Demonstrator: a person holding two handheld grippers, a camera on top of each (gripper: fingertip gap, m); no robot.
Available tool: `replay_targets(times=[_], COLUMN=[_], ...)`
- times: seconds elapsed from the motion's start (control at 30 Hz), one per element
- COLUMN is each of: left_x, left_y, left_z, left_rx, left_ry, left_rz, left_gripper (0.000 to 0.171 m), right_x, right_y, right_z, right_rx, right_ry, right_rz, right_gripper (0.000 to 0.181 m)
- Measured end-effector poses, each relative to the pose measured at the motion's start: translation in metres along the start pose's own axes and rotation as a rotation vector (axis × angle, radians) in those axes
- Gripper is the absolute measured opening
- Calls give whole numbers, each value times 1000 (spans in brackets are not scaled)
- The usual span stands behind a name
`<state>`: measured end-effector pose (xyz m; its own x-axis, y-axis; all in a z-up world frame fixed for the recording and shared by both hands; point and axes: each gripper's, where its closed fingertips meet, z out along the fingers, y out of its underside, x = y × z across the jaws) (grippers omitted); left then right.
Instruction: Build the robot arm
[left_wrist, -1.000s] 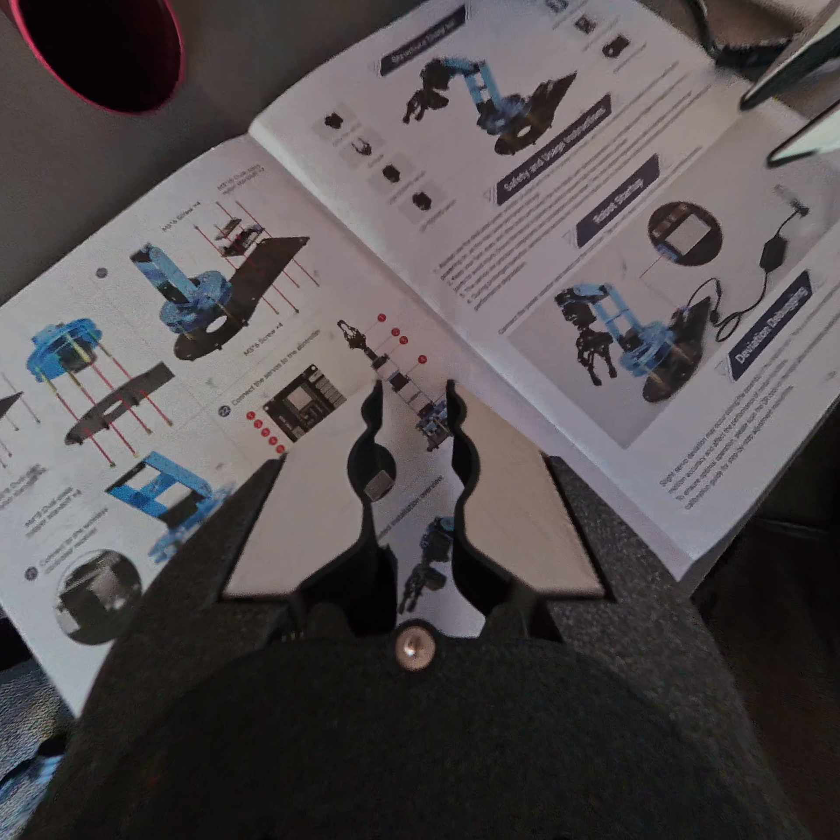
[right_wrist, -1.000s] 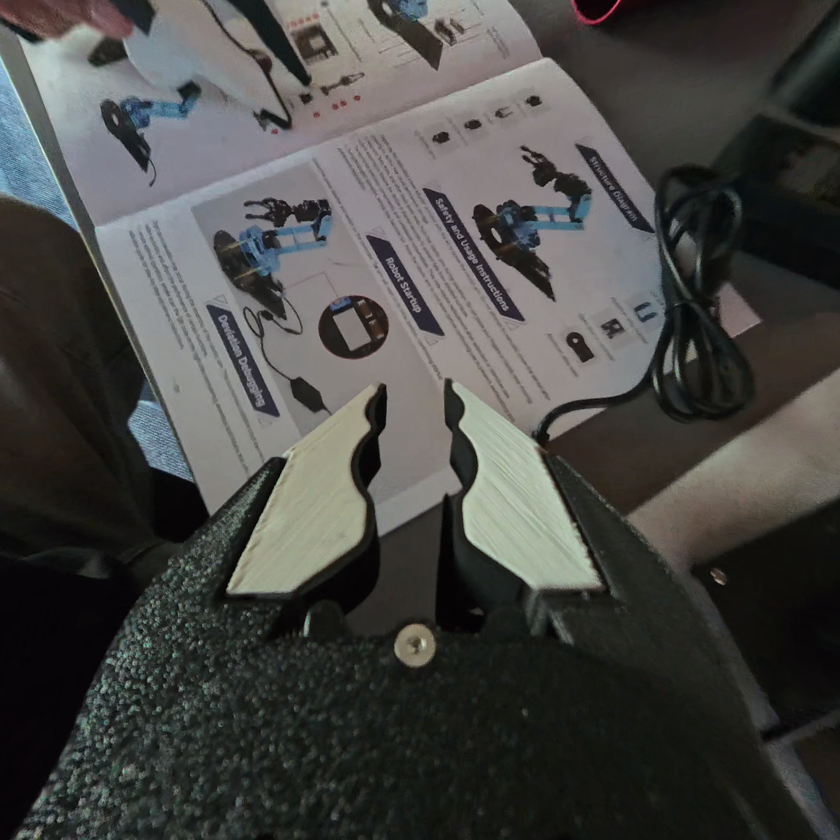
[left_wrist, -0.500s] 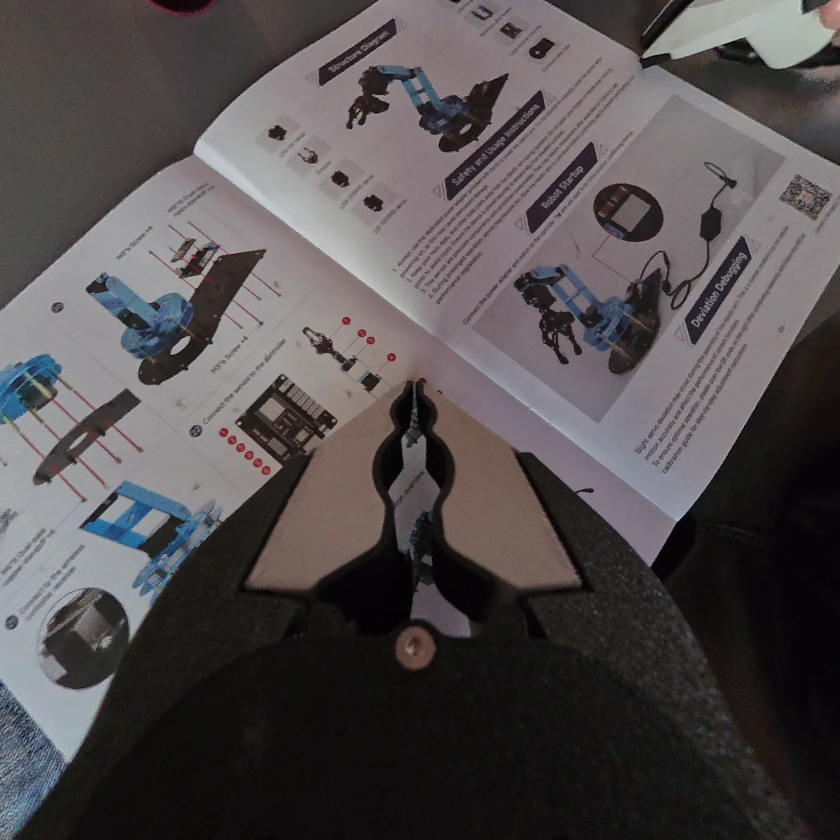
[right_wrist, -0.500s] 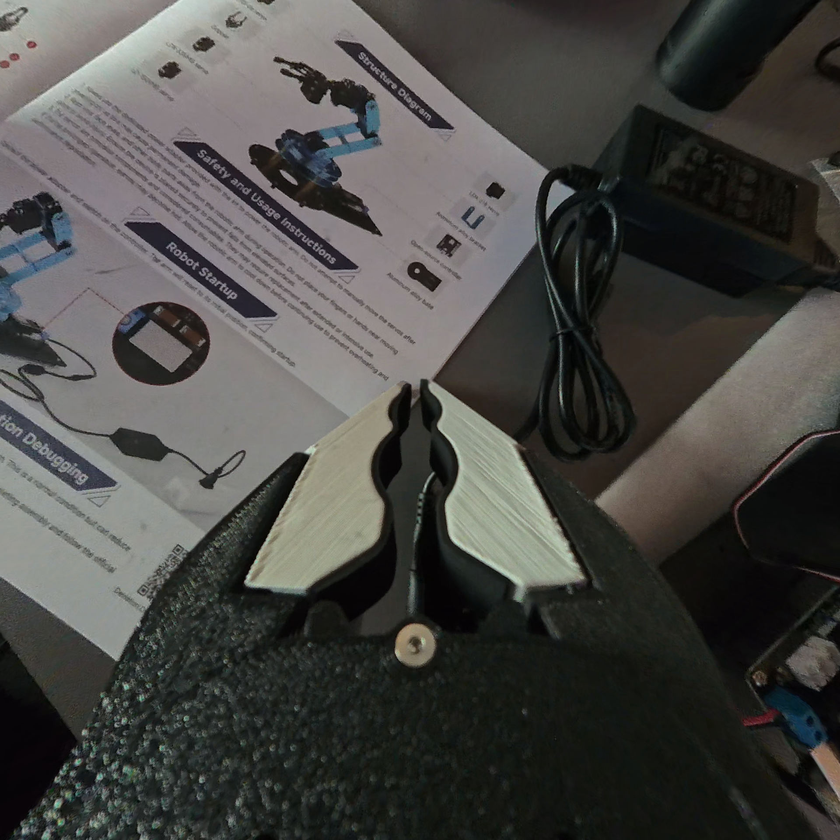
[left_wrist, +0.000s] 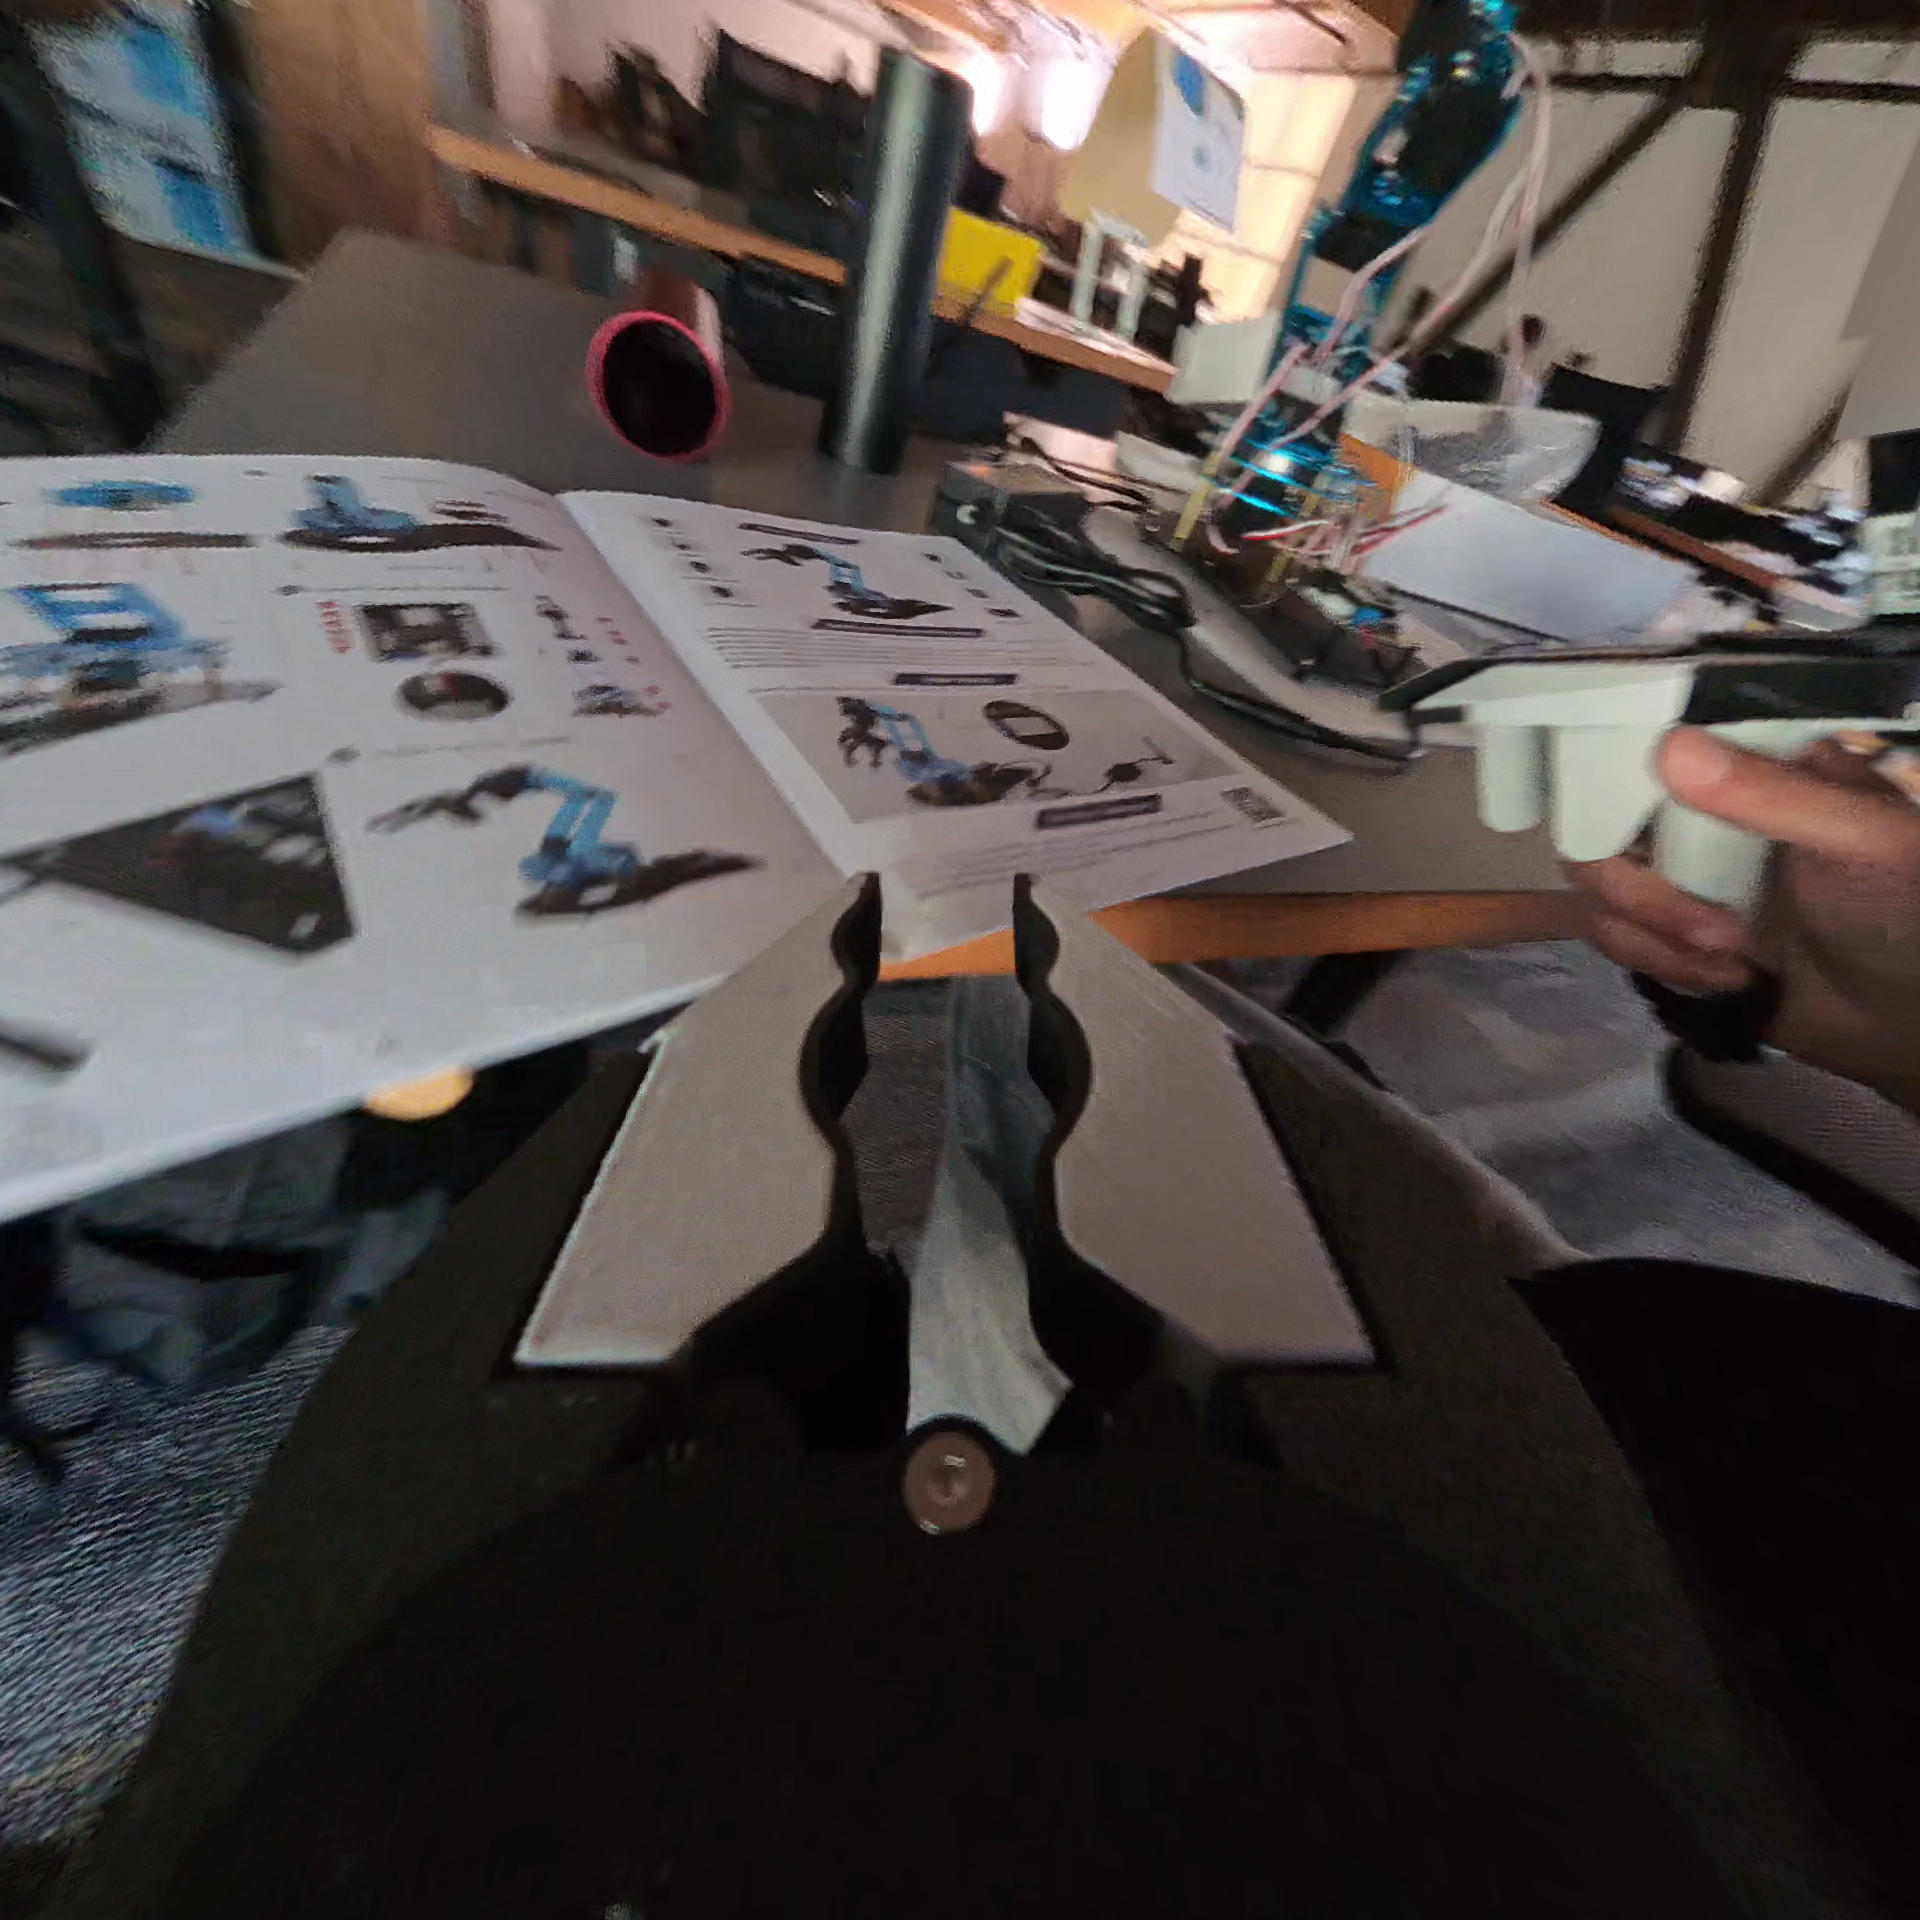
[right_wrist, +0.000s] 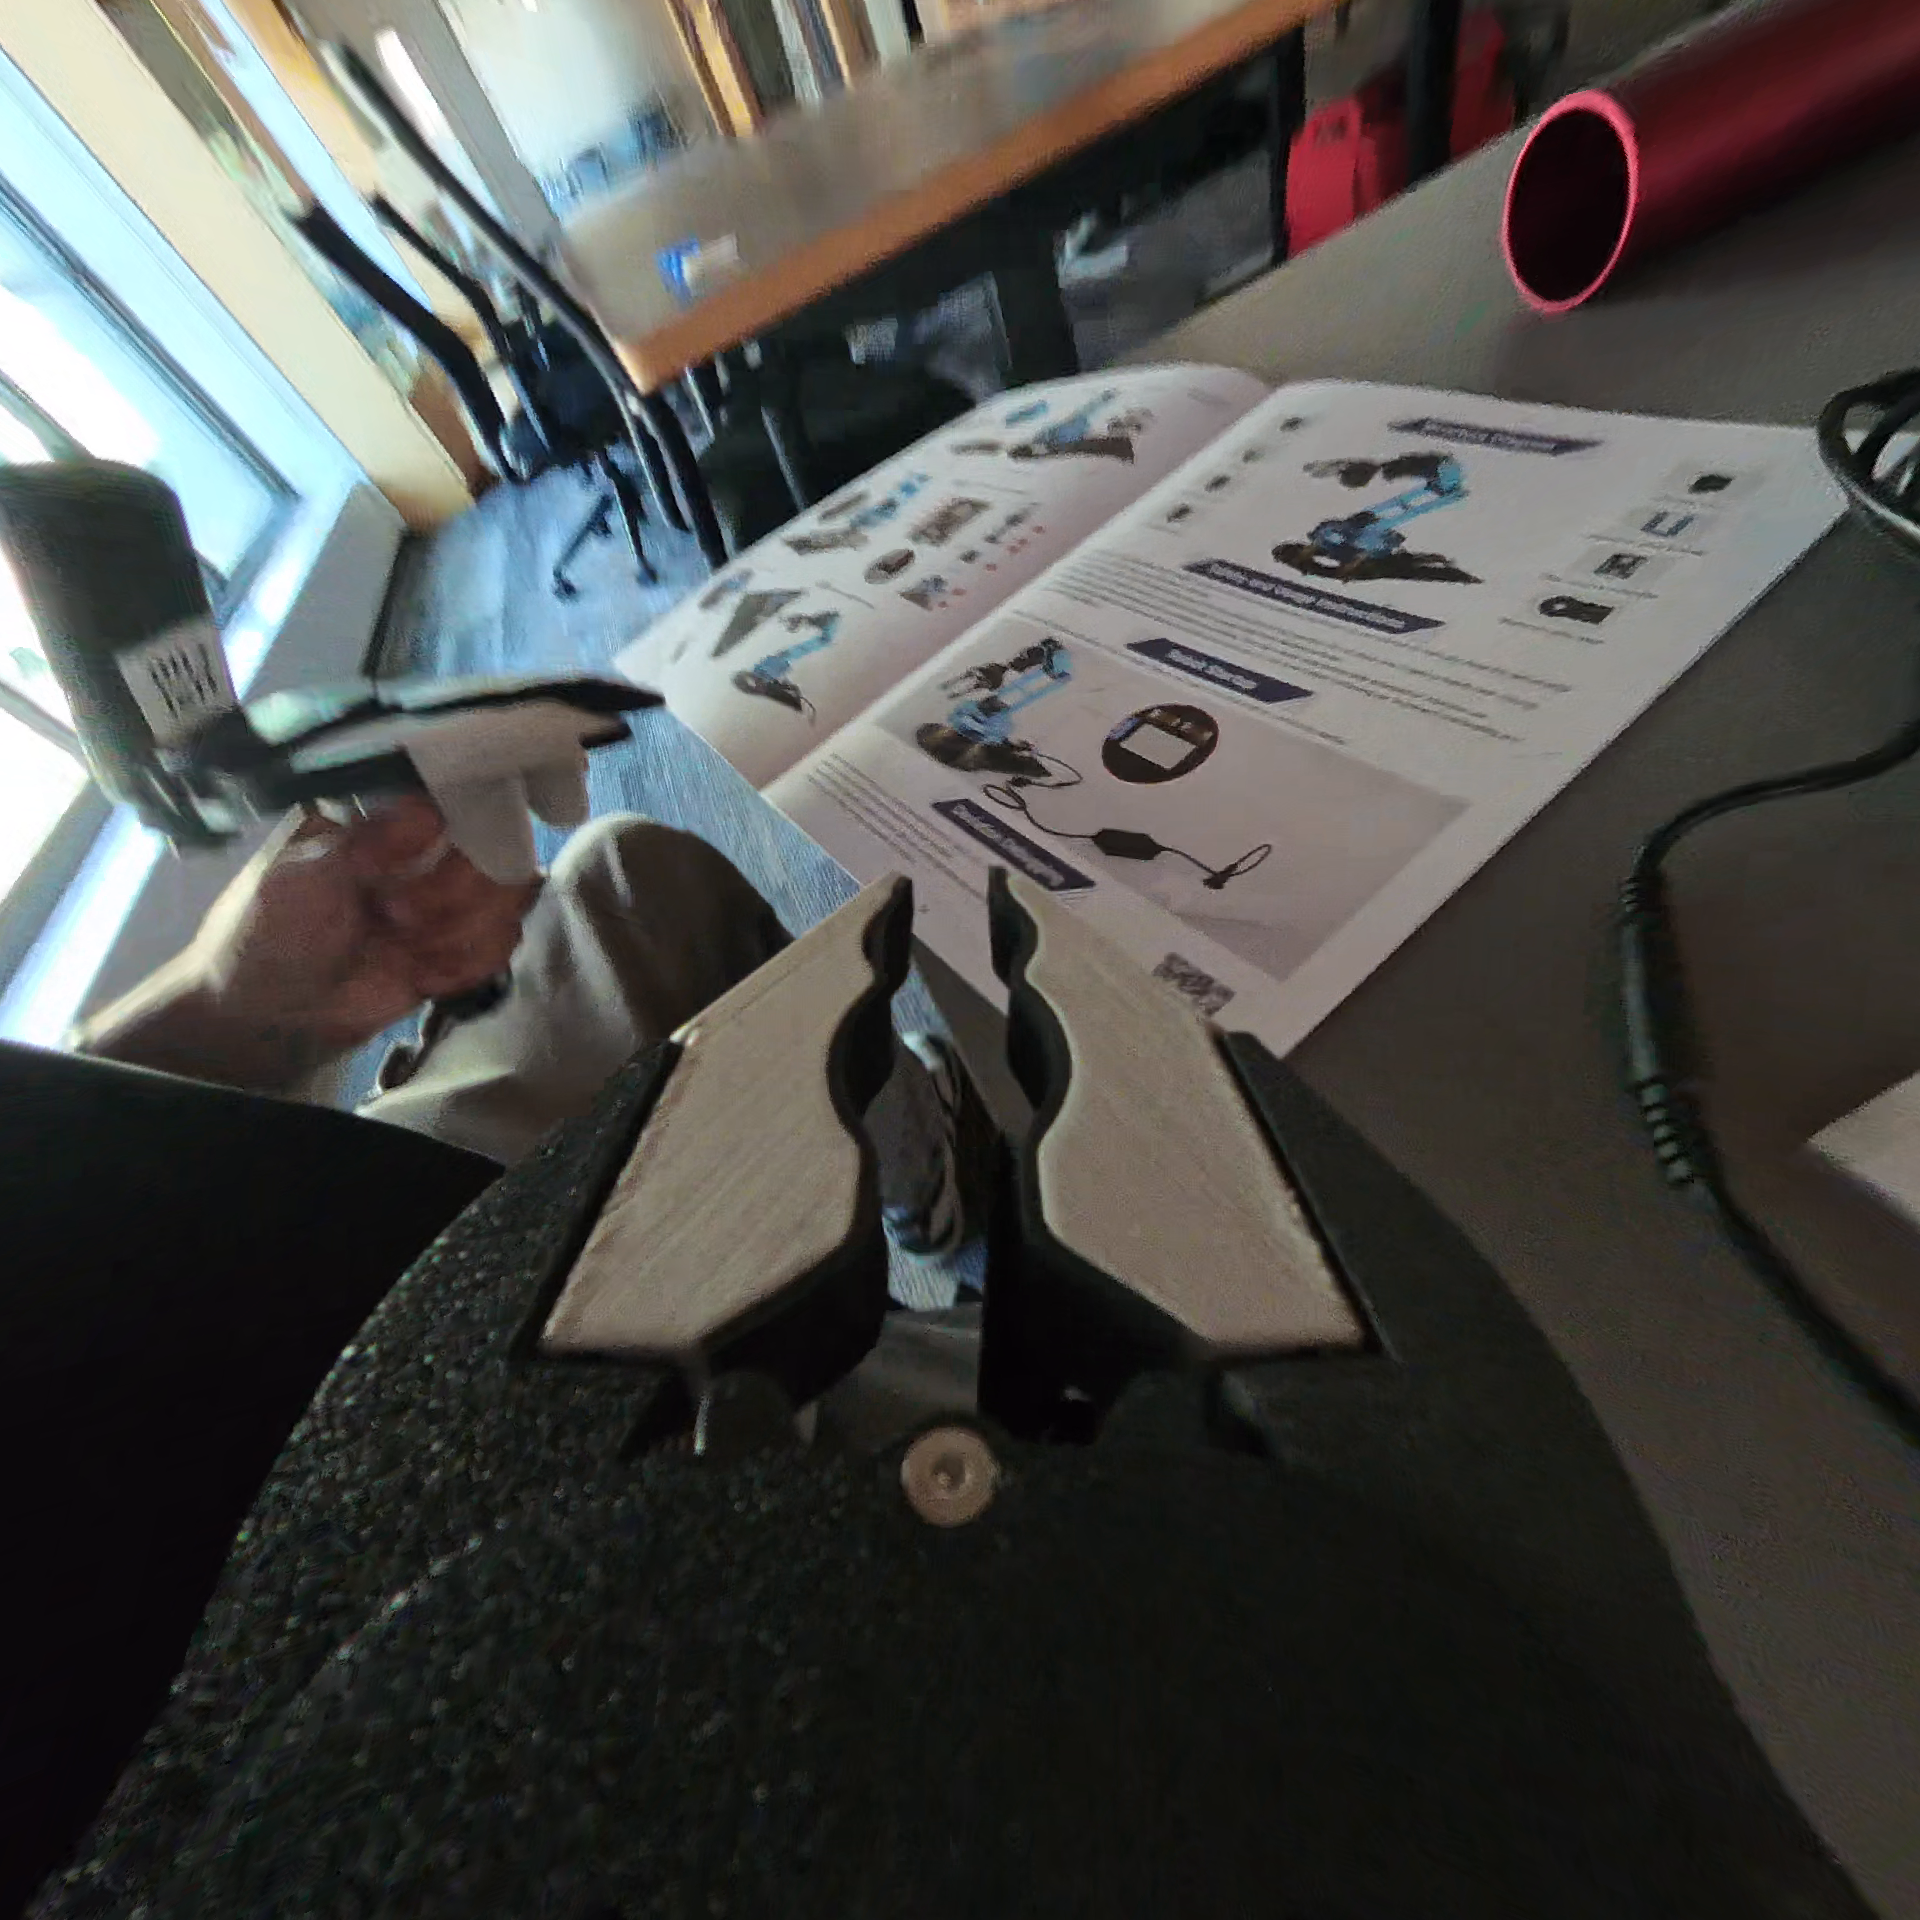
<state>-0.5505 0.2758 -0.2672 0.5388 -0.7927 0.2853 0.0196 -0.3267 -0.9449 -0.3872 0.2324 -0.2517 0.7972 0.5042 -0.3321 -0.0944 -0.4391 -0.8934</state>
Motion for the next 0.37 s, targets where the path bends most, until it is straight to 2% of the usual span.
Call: replay_targets(times=[0.07,0.17,0.23,0.37], left_x=[-5,-9,-6,5], left_y=[19,43,45,40], left_z=[-11,-20,-22,-24], left_rx=[32,4,10,-27], left_ry=[-77,-132,-132,-89], left_rz=[12,-43,-85,-23], left_gripper=[24,24,26,30], right_x=[-5,1,2,-5], right_y=[5,18,31,39], right_z=[-3,1,8,14], right_rx=[36,22,-51,-91], right_ry=[-16,13,36,50], right_rz=[26,8,-37,-151], right_gripper=[12,16,18,18])
